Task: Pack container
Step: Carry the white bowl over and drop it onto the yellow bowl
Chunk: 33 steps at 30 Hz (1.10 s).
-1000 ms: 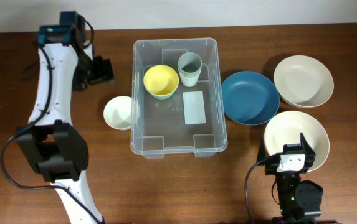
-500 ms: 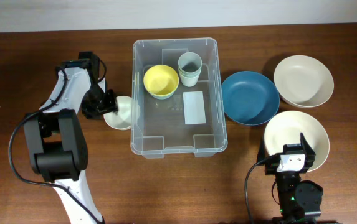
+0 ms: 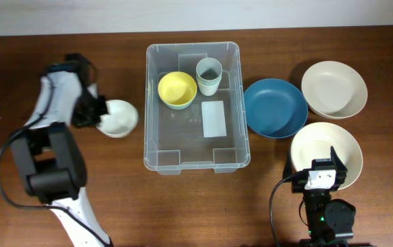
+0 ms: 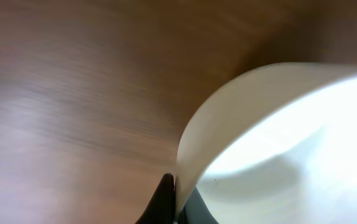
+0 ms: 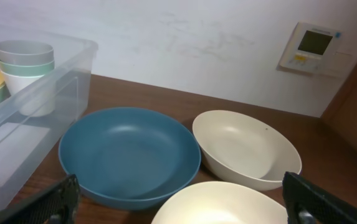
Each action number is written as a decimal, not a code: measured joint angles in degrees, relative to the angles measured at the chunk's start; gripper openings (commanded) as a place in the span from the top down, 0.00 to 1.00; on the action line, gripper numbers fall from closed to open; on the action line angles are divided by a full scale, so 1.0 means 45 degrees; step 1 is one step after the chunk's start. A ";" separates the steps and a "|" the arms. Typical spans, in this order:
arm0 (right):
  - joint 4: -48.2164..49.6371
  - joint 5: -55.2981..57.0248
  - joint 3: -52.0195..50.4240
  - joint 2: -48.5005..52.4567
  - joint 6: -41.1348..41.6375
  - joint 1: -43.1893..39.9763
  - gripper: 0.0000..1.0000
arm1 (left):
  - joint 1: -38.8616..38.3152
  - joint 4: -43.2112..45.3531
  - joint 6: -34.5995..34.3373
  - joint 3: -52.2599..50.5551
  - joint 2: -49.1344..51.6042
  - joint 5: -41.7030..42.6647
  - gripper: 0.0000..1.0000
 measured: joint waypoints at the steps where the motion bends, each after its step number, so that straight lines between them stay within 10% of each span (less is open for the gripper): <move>1: 0.0000 0.0000 0.0000 0.0000 0.0000 0.0000 0.01 | 0.0359 -0.0311 -0.0034 0.0602 0.0000 0.0058 0.99; 8: 0.0000 0.0000 0.0000 0.0000 -0.0005 0.0000 0.01 | 0.1627 -0.1039 0.0325 0.4847 -0.0024 0.4279 0.99; 14: 0.0000 0.0000 0.0000 0.0000 0.0005 0.0000 0.01 | -0.0651 -0.1044 0.0510 0.5581 -0.0160 0.5916 0.99; 23: 0.0000 -0.0005 0.0000 0.0000 0.0000 0.0000 0.01 | -0.5474 -0.0680 -0.0034 0.5581 -0.0160 0.2419 0.99; 33: 0.0000 -0.0005 0.0000 0.0000 0.0005 0.0000 0.01 | -0.6271 -0.0107 -0.0947 0.5561 -0.0160 0.0427 1.00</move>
